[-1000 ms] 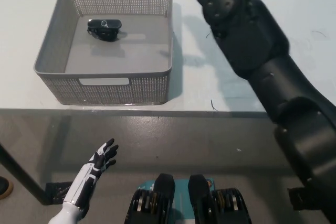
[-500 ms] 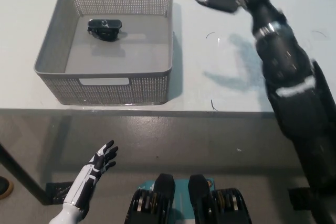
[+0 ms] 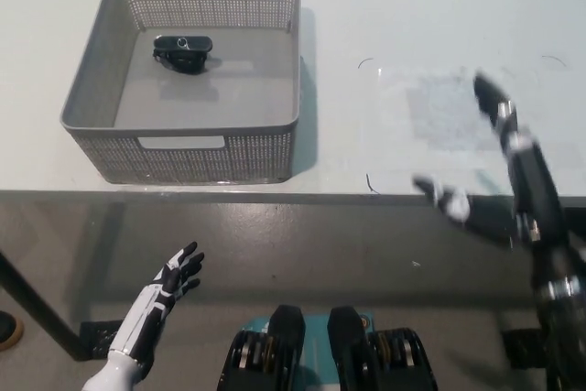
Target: Use the right hand to pick up a webcam and put it into a container on the left side
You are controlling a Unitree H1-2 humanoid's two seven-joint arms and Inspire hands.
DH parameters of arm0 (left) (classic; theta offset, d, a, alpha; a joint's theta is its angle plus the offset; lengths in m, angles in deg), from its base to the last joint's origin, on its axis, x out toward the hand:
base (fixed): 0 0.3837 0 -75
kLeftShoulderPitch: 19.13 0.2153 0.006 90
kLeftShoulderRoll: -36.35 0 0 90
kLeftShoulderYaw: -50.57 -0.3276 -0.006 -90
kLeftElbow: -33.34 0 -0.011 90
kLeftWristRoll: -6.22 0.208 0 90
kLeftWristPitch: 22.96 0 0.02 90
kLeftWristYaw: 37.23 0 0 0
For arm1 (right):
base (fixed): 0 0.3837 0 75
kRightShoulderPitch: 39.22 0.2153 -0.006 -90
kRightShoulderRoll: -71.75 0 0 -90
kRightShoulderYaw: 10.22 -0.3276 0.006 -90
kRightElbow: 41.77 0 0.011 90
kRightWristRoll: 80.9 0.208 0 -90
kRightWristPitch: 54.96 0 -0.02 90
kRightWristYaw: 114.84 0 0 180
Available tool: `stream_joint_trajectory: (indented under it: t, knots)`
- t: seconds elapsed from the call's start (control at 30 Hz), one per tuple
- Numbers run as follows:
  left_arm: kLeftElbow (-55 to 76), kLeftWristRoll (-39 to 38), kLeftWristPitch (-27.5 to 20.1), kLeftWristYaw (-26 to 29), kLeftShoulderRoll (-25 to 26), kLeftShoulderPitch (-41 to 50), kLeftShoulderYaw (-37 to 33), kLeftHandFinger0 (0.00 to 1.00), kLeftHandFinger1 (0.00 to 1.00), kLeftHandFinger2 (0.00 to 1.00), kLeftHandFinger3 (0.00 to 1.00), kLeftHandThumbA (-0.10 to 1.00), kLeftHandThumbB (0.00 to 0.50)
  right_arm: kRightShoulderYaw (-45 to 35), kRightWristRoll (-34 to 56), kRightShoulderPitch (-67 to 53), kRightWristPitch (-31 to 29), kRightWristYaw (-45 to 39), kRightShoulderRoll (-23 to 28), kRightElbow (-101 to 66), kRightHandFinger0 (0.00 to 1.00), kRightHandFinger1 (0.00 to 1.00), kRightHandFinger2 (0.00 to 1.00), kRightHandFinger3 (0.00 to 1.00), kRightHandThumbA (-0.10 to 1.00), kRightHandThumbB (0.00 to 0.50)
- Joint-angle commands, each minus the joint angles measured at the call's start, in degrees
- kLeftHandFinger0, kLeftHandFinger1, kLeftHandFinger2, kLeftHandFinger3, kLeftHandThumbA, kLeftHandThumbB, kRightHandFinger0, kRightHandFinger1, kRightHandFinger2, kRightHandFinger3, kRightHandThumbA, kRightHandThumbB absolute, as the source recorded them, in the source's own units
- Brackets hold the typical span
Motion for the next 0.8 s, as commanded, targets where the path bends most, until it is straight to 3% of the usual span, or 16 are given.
stream_joint_trajectory:
  t: [0.0,0.07,0.23,0.37,0.4,0.47,0.5,0.53,0.7,0.77]
  knots:
    - [2.0,-0.8,-0.1,-0.9,1.6,-1.9,0.9,1.00,1.00,1.00,1.00,1.00,0.118,-0.5,10.4,-2.2,-8.1,-4.6,-0.6,1.6,1.00,1.00,1.00,1.00,1.00,0.228]
    - [2.3,-1.1,0.4,-0.9,1.7,-1.8,1.0,1.00,1.00,1.00,1.00,1.00,0.133,-0.4,10.5,-3.2,-8.2,-5.2,-0.5,3.1,1.00,1.00,1.00,1.00,1.00,0.236]
    - [1.7,-0.9,-0.4,-0.5,2.0,-2.3,1.4,1.00,1.00,1.00,1.00,1.00,0.123,-0.5,10.4,-3.6,-12.8,-6.9,-0.2,13.0,1.00,1.00,1.00,1.00,1.00,0.161]
    - [1.5,-1.3,-0.3,-0.4,1.8,-2.6,1.6,1.00,1.00,1.00,1.00,1.00,0.129,-1.3,12.0,-2.7,-12.5,-7.5,-0.7,17.5,1.00,1.00,1.00,1.00,1.00,0.193]
    - [1.5,-1.3,-0.1,-0.3,1.8,-2.6,1.7,1.00,1.00,1.00,1.00,1.00,0.138,-1.4,12.8,-2.1,-12.5,-8.1,-0.8,18.8,1.00,1.00,1.00,1.00,1.00,0.169]
    - [2.0,-1.3,0.4,-0.1,1.8,-2.6,2.0,1.00,1.00,1.00,1.00,1.00,0.152,-1.7,13.5,-1.1,-11.5,-8.3,-1.1,20.8,1.00,1.00,1.00,1.00,1.00,0.176]
    - [2.0,-1.2,0.3,-0.2,1.9,-2.8,2.0,1.00,1.00,1.00,1.00,1.00,0.136,-1.8,13.4,-0.7,-11.7,-8.4,-1.1,21.4,1.00,1.00,1.00,1.00,1.00,0.174]
    - [2.1,-0.9,0.1,-0.1,1.9,-2.8,2.1,1.00,1.00,1.00,1.00,1.00,0.144,-1.8,13.4,-0.4,-11.9,-8.7,-0.9,22.1,1.00,1.00,1.00,1.00,1.00,0.155]
    - [2.5,-1.3,0.3,-0.1,1.3,-2.3,2.1,1.00,1.00,1.00,1.00,1.00,0.134,-1.9,13.4,-0.5,-12.4,-9.2,-0.5,22.9,1.00,1.00,1.00,1.00,1.00,0.201]
    - [2.4,-1.2,0.2,-0.1,1.3,-2.1,2.2,1.00,1.00,1.00,1.00,1.00,0.127,-1.6,13.5,-1.0,-11.8,-9.5,-0.7,22.0,1.00,1.00,1.00,1.00,1.00,0.170]
